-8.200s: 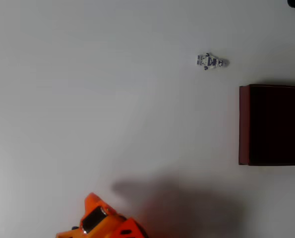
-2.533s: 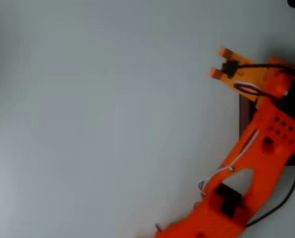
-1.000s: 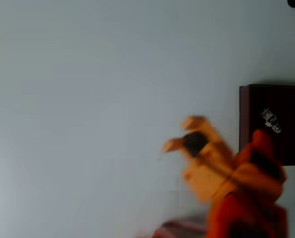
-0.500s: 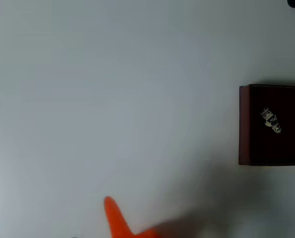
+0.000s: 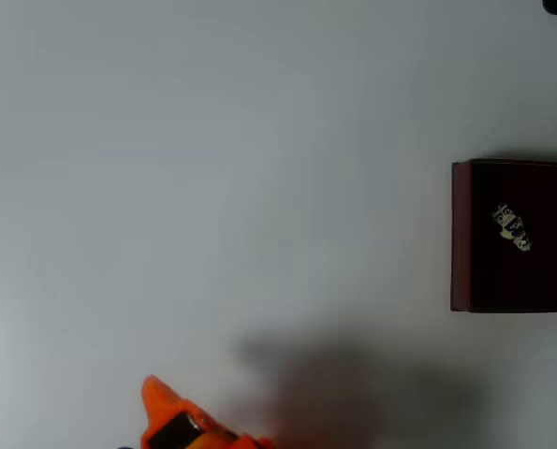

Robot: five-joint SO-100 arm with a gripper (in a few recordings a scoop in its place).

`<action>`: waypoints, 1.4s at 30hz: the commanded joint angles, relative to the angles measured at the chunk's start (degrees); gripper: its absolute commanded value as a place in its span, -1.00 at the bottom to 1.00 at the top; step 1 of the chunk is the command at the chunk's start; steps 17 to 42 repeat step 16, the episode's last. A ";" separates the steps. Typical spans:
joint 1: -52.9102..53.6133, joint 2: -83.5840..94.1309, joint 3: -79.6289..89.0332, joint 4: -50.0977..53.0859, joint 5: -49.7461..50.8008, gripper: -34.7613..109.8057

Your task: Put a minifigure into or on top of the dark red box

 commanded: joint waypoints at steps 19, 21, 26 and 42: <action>0.18 4.66 12.66 -5.36 -0.35 -0.52; 0.18 4.66 12.66 -5.36 -0.35 -0.52; 0.18 4.66 12.66 -5.36 -0.35 -0.52; 0.18 4.66 12.66 -5.36 -0.35 -0.52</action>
